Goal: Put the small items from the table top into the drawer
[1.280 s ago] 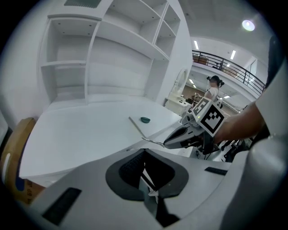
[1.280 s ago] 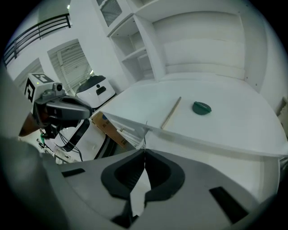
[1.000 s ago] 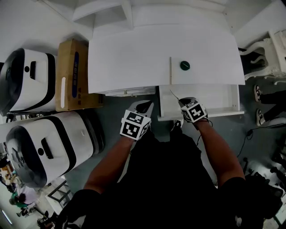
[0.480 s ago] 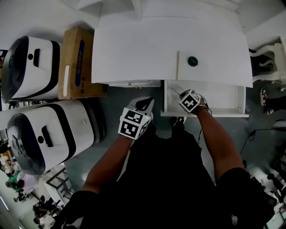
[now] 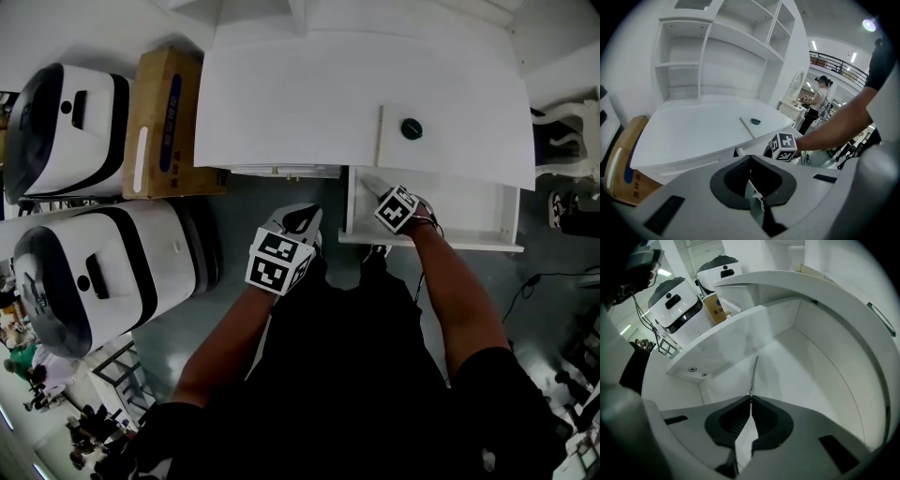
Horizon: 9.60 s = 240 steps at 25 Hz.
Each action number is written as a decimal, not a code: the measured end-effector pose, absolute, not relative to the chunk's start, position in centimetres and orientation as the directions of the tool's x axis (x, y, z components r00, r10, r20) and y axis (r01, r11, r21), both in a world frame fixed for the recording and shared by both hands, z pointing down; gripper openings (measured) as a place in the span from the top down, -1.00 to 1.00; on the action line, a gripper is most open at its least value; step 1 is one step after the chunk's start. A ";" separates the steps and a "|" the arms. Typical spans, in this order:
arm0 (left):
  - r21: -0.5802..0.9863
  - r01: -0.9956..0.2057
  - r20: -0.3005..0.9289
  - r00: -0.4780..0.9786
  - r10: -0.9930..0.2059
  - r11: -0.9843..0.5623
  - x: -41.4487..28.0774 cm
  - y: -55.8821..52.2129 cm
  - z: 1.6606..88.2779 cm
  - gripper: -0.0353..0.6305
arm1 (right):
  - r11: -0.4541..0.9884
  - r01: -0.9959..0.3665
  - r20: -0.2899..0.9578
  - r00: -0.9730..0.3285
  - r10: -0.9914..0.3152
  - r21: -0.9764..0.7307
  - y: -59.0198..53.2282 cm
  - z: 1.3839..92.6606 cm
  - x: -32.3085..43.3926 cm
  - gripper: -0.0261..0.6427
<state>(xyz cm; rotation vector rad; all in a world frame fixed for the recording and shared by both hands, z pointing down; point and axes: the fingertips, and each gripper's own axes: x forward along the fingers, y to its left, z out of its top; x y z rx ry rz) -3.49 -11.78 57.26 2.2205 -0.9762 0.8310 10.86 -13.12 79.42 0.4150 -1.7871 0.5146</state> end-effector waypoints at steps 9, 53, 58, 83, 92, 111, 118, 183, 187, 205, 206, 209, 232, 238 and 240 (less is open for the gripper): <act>0.249 -0.775 0.713 0.553 -0.432 -0.581 -3.5 -11.9 57.1 0.87 | 0.824 -0.553 0.961 -0.274 -0.037 -0.126 -13.4 78.8 10.7 0.82; 0.257 -0.635 0.538 0.720 -0.438 -0.729 -0.7 -12.3 49.1 0.87 | 0.435 -0.860 0.507 -0.510 -0.695 -0.269 -11.6 49.8 11.6 0.83; 0.246 -0.640 0.543 0.713 -0.444 -0.728 -0.7 -12.5 49.1 0.87 | 0.425 -0.862 0.513 -0.506 -0.693 -0.275 -11.2 50.2 11.8 0.83; 0.244 -0.654 0.541 0.705 -0.459 -0.716 -0.5 -14.0 49.5 0.87 | 0.430 -0.857 0.538 -0.514 -0.669 -0.284 -12.5 51.5 11.6 0.83; 0.263 -0.668 0.630 0.666 -0.400 -0.696 -1.7 -13.5 52.1 0.87 | 0.425 -0.851 0.573 -0.523 -0.631 -0.309 -14.5 54.1 10.5 0.83; 0.266 -0.767 0.635 0.595 -0.492 -0.584 -7.0 -13.4 52.6 0.87 | 0.357 -0.916 0.710 -0.376 -0.595 -0.185 -23.9 62.1 9.6 0.83; 0.268 -0.775 0.640 0.588 -0.495 -0.573 -7.9 -13.5 52.6 0.87 | 0.308 -0.935 0.748 -0.328 -0.577 -0.173 -26.1 64.5 9.3 0.70; 0.264 -0.784 0.640 0.578 -0.506 -0.562 0.9 -12.2 53.5 0.87 | 0.757 -0.640 0.889 -0.414 -0.197 -0.131 -13.1 70.7 15.9 0.79; 0.252 -0.793 0.648 0.564 -0.512 -0.554 0.7 -11.7 53.3 0.87 | 0.770 -0.627 0.909 -0.381 -0.170 -0.119 -14.0 73.4 16.0 0.79; 0.237 -0.847 0.688 0.492 -0.533 -0.476 -2.2 -10.3 53.6 0.87 | 0.725 -0.671 0.925 -0.356 -0.130 -0.156 -15.8 79.2 15.2 0.79; 0.237 -0.847 0.689 0.491 -0.533 -0.475 -2.3 -10.4 53.6 0.87 | 0.729 -0.666 0.927 -0.354 -0.127 -0.154 -15.8 79.2 15.1 0.79; 0.235 -0.849 0.689 0.489 -0.535 -0.473 -2.5 -10.4 53.5 0.87 | 0.734 -0.663 0.939 -0.327 -0.106 -0.148 -15.5 79.2 15.2 0.79; 0.251 -0.793 0.629 0.569 -0.529 -0.555 -1.4 -12.3 52.1 0.87 | 0.577 -0.804 0.871 -0.381 -0.311 -0.146 -16.4 71.5 15.6 0.78; 0.244 -0.777 0.601 0.591 -0.538 -0.581 -1.5 -13.1 51.3 0.87 | 0.488 -0.846 0.786 -0.446 -0.427 -0.215 -16.8 66.2 15.1 0.78; 0.242 -0.772 0.587 0.599 -0.544 -0.588 -1.6 -13.4 50.8 0.87 | 0.460 -0.854 0.748 -0.467 -0.471 -0.243 -16.9 63.7 15.0 0.79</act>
